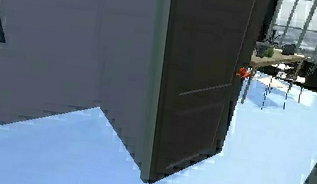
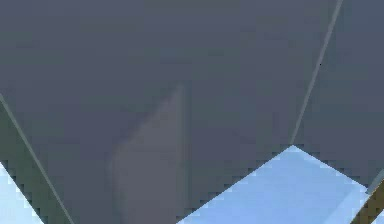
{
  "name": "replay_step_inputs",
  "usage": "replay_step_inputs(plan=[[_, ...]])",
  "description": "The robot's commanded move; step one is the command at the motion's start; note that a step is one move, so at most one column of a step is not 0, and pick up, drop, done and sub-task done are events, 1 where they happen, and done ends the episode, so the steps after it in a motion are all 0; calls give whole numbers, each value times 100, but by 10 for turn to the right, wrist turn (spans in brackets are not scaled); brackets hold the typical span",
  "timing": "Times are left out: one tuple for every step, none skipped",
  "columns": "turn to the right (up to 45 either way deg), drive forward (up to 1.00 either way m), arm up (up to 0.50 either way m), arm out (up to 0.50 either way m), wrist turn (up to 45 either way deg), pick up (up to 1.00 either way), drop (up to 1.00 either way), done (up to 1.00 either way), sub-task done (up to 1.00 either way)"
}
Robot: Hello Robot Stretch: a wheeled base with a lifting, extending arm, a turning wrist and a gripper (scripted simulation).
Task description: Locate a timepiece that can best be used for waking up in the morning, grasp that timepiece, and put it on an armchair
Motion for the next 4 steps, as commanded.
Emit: replay_step_inputs(plan=[[30,0,0,0,0,0,0,0,0],[0,35,0,0,0,0,0,0,0],[390,0,0,0,0,0,0,0,0],[0,100,0,0,0,0,0,0,0]])
